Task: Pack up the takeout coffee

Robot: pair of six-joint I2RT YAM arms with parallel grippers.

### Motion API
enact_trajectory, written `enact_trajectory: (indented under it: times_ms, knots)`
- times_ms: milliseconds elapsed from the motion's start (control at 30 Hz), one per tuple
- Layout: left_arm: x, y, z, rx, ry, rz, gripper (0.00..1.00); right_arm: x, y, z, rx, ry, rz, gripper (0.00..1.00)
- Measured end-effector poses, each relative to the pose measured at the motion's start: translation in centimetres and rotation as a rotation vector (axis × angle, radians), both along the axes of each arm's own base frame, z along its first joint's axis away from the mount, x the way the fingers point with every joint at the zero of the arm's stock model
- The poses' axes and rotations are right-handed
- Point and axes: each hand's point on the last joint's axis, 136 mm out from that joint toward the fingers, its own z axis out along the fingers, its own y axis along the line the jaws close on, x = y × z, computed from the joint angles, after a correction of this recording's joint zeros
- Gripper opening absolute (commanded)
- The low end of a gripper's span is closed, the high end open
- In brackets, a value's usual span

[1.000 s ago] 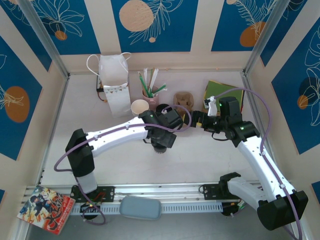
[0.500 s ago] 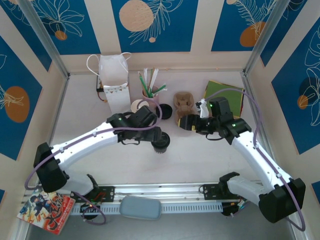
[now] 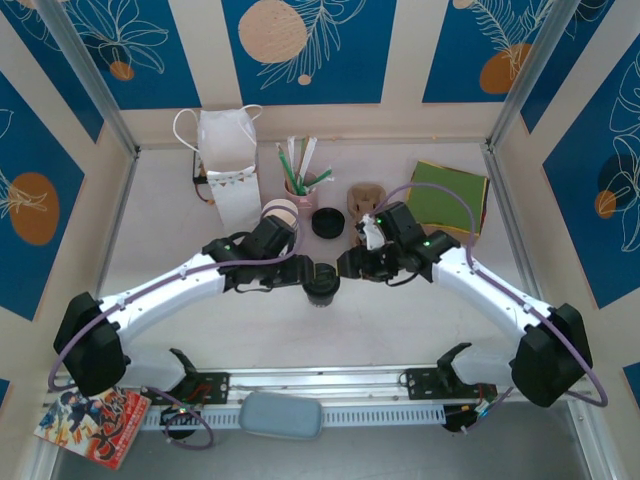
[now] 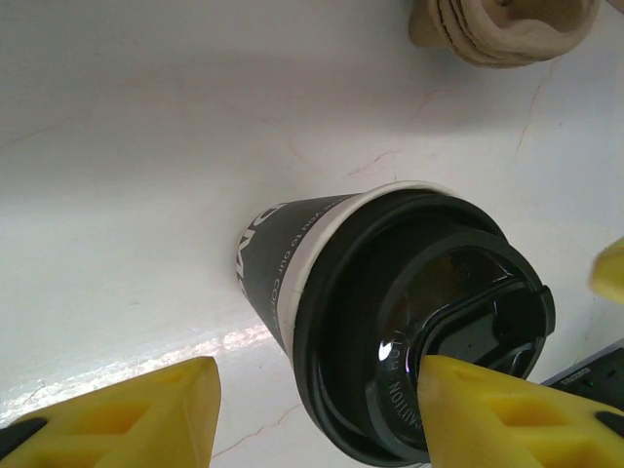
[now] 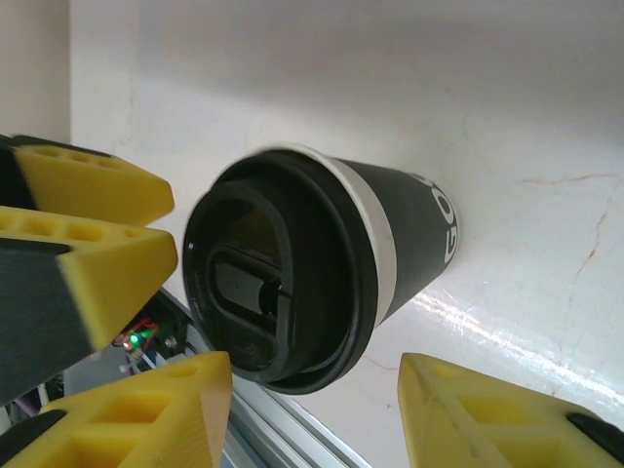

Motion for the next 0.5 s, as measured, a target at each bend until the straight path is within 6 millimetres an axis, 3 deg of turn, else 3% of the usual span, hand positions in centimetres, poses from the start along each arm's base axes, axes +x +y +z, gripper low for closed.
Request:
enact_trajectory:
  times_ms: [133, 500]
  knots:
    - [-0.1, -0.1, -0.3, 0.002, 0.01, -0.005, 0.54, 0.0, 0.8, -1.1, -0.045, 0.011, 0.017, 0.45]
    - [0.2, -0.2, -0.9, 0.017, 0.016, -0.019, 0.51, 1.1, 1.3, -1.8, -0.092, -0.003, 0.016, 0.42]
